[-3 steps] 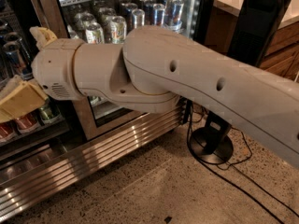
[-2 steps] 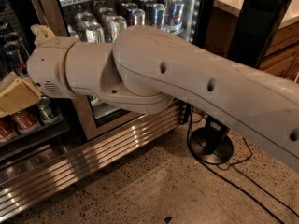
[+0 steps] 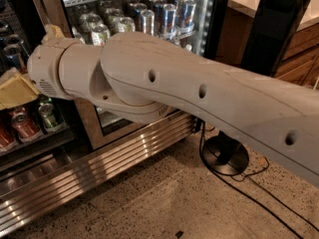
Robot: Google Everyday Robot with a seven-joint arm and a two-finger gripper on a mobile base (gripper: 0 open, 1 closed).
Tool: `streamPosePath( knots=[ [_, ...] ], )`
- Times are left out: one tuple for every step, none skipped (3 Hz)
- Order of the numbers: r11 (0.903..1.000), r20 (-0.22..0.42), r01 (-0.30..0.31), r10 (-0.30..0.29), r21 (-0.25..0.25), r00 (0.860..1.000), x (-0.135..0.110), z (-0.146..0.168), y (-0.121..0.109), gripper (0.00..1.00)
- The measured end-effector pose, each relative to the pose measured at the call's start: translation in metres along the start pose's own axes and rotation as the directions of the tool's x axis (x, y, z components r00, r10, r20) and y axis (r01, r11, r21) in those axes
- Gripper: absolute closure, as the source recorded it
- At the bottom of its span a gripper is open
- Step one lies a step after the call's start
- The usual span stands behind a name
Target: Open left fridge door
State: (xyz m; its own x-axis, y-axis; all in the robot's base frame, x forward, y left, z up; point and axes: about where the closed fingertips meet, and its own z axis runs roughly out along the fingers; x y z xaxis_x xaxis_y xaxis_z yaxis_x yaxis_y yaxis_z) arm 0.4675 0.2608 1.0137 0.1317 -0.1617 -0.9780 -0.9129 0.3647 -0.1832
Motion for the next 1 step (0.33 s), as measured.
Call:
streamPosePath(
  knots=[
    [1.0000, 0.000, 0.000, 0.000, 0.000, 1.000, 0.0000, 0.0000, -0.0001, 0.00]
  ],
)
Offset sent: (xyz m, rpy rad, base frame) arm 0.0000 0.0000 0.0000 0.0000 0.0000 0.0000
